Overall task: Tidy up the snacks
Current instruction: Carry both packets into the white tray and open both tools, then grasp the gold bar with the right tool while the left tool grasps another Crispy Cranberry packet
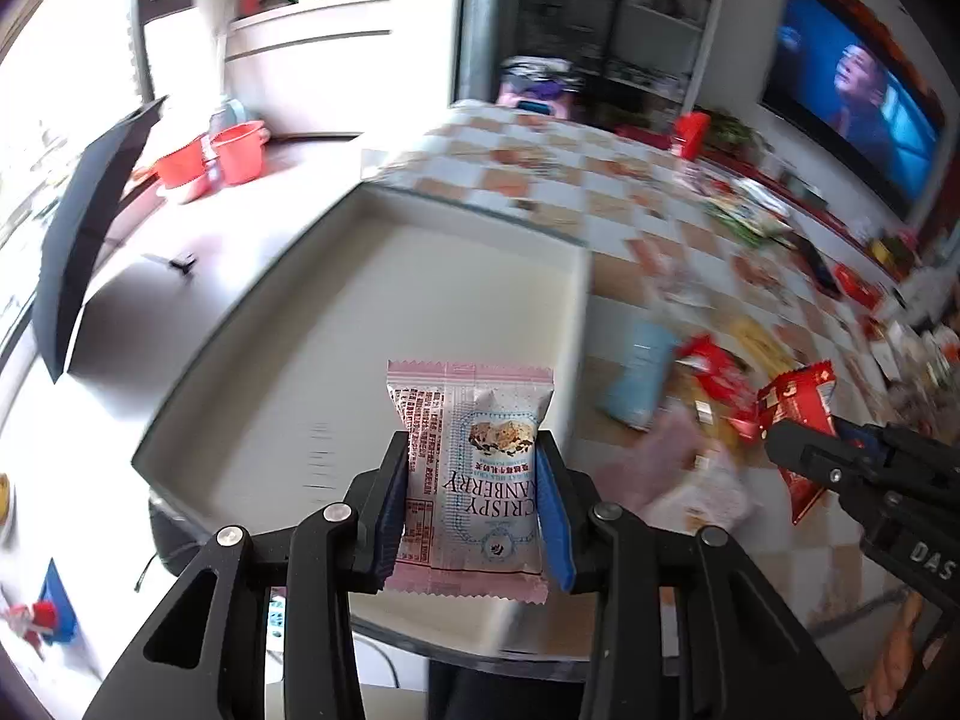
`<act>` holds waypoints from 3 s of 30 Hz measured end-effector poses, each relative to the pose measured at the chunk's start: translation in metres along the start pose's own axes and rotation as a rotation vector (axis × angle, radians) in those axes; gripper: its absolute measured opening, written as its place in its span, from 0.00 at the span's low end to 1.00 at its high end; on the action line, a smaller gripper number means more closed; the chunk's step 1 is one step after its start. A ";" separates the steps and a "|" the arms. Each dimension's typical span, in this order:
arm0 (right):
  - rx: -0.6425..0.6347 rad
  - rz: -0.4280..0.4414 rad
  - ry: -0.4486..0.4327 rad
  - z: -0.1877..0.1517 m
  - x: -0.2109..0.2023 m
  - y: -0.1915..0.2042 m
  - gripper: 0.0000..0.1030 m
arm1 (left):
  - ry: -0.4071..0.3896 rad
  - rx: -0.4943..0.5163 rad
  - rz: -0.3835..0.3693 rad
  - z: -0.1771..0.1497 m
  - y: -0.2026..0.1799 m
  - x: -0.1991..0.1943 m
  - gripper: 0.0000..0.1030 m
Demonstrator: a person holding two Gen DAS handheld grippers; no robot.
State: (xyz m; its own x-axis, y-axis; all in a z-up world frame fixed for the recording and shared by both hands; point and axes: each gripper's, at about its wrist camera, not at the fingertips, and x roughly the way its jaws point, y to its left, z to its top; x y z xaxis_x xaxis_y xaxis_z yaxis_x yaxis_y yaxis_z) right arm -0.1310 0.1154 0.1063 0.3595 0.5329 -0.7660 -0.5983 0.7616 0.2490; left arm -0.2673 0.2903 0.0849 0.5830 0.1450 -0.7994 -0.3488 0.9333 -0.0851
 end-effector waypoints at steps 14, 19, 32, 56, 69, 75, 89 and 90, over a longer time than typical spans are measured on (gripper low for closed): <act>-0.119 0.174 0.101 0.043 0.096 0.089 0.27 | 0.061 -0.102 0.110 0.006 0.072 0.037 0.41; -0.102 0.170 0.148 0.046 0.113 0.086 0.27 | 0.064 -0.084 0.102 0.006 0.071 0.050 0.51; 0.089 -0.030 0.050 0.023 0.046 -0.020 0.99 | -0.063 0.119 -0.051 -0.002 0.005 0.014 0.81; 0.174 -0.255 0.175 0.026 0.099 -0.092 0.99 | 0.045 0.385 -0.213 -0.039 -0.109 0.032 0.81; 0.263 -0.325 0.129 -0.021 0.037 -0.159 0.99 | 0.099 0.633 -0.256 -0.055 -0.170 0.059 0.81; 0.117 -0.377 0.119 -0.029 0.042 -0.144 1.00 | 0.143 0.660 -0.305 -0.048 -0.176 0.070 0.82; 0.028 -0.311 0.069 -0.043 0.034 -0.144 1.00 | 0.177 0.623 -0.316 -0.048 -0.184 0.073 0.82; 0.028 -0.312 0.072 -0.044 0.033 -0.143 1.00 | 0.175 0.620 -0.312 -0.048 -0.187 0.073 0.82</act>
State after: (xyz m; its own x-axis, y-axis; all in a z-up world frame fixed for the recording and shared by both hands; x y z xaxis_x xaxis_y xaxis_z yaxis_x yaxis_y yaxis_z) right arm -0.0658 0.0080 0.0192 0.4699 0.2456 -0.8478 -0.4471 0.8944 0.0113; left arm -0.1951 0.1107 0.0134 0.4429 -0.1653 -0.8812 0.3270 0.9449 -0.0129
